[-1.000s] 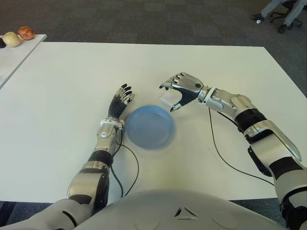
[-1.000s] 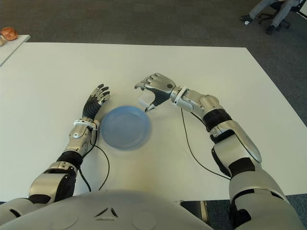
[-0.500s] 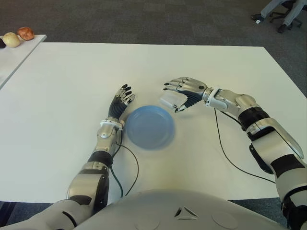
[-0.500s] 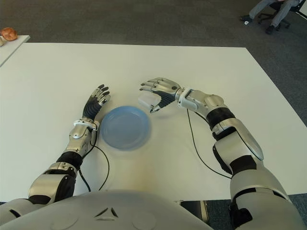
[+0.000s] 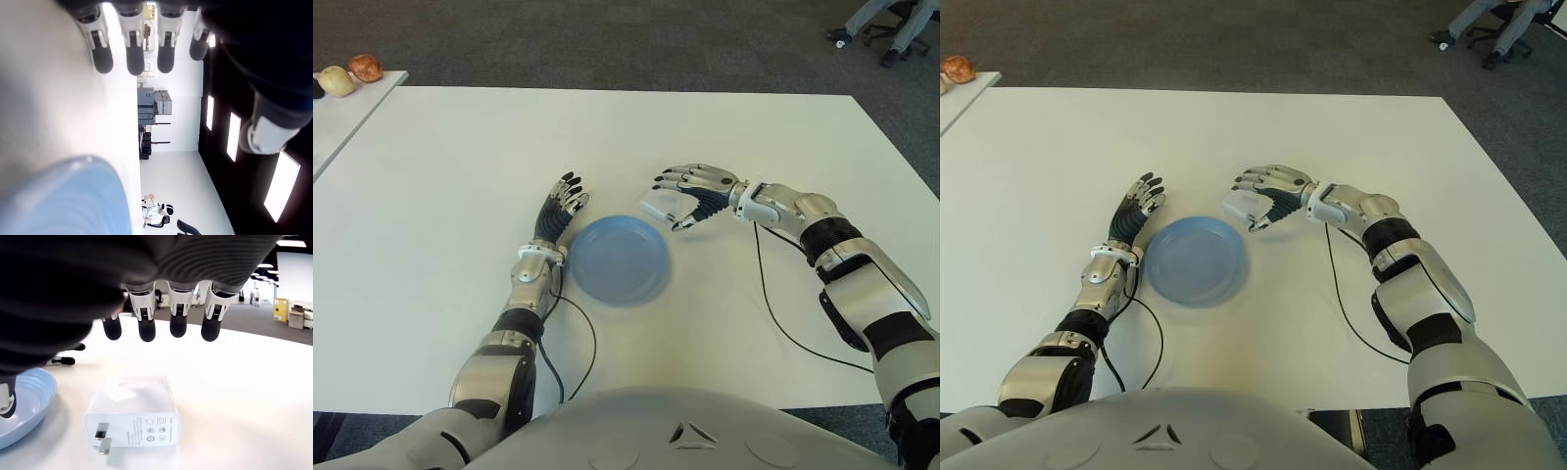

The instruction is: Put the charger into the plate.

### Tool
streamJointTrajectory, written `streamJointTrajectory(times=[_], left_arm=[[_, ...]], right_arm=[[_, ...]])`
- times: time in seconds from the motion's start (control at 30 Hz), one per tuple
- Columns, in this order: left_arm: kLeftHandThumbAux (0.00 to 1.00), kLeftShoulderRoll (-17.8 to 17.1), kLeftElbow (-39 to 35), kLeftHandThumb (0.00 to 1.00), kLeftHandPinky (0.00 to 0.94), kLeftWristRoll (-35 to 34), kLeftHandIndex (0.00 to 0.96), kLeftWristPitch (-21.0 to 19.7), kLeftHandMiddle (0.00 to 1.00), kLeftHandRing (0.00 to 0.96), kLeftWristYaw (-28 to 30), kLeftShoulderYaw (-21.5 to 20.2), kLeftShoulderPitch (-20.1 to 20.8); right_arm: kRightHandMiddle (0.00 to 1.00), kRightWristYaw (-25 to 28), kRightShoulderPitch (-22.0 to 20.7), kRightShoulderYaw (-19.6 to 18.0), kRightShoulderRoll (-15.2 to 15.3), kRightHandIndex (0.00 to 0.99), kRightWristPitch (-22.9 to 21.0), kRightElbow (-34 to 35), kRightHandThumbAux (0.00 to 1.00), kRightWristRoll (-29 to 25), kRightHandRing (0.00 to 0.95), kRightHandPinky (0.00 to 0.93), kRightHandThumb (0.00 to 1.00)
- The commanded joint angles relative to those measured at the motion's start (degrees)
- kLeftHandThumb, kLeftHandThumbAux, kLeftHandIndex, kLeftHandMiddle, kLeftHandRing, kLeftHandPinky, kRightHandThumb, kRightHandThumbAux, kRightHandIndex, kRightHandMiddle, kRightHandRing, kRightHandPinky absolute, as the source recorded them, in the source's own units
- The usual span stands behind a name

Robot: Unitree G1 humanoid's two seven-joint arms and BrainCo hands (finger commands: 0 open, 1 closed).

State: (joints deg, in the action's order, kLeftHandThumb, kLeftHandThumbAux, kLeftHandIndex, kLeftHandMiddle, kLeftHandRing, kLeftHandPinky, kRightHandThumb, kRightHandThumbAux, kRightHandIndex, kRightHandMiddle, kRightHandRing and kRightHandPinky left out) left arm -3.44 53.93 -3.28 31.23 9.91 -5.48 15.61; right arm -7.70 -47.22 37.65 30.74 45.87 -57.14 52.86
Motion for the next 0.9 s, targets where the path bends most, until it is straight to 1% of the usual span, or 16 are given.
streamJointTrajectory(times=[0.03,0.23,0.5,0.63,0.7,0.73,0.83,0.9], left_arm=[[0.559,0.5,3.1,0.0,0.173,0.9,0.093,-3.4,0.137,0.143,-0.3,0.7,-4.5],[0.556,0.5,3.3,0.0,0.182,1.0,0.098,-3.4,0.145,0.151,-0.6,0.6,-4.5],[0.547,0.4,3.3,0.0,0.171,1.3,0.092,-3.2,0.147,0.15,-0.8,0.7,-4.6],[0.549,0.4,3.2,0.0,0.172,1.3,0.092,-3.1,0.145,0.149,-0.5,0.7,-4.7],[0.55,0.4,3.1,0.0,0.171,1.3,0.091,-3.1,0.143,0.148,-0.5,0.7,-4.7],[0.552,0.3,3.2,0.0,0.173,1.2,0.091,-3.2,0.142,0.147,-0.4,0.6,-4.7],[0.556,0.2,3.3,0.0,0.171,1.2,0.089,-3.2,0.139,0.145,-0.3,0.7,-4.5],[0.559,0.1,3.4,0.0,0.174,1.3,0.089,-3.2,0.138,0.144,-0.2,0.7,-4.4]], right_arm=[[0.0,-0.1,-0.4,1.1,-1.1,0.0,-1.3,-1.3,0.386,0.8,0.0,0.0,0.108],[0.0,-1.7,-0.5,2.0,-2.1,0.0,-3.6,-3.0,0.402,1.7,0.0,0.0,0.123],[0.0,-1.6,0.5,0.3,-5.8,0.0,-10.8,-6.2,0.438,-1.2,0.0,0.0,0.205],[0.0,-1.6,1.6,-1.7,-8.2,0.0,-16.6,-6.8,0.455,-3.6,0.0,0.004,0.254],[0.0,-1.6,2.2,-2.7,-9.5,0.0,-19.9,-6.7,0.458,-4.7,0.0,0.006,0.268],[0.0,-1.6,2.4,-3.3,-10.3,0.0,-21.8,-6.6,0.474,-5.3,0.0,0.016,0.267],[0.0,-3.4,3.0,-5.4,-13.5,0.0,-29.2,-6.4,0.455,-7.1,0.0,0.04,0.293],[0.0,-4.5,3.2,-5.9,-14.7,0.0,-31.8,-6.3,0.444,-7.4,0.0,0.049,0.311]])
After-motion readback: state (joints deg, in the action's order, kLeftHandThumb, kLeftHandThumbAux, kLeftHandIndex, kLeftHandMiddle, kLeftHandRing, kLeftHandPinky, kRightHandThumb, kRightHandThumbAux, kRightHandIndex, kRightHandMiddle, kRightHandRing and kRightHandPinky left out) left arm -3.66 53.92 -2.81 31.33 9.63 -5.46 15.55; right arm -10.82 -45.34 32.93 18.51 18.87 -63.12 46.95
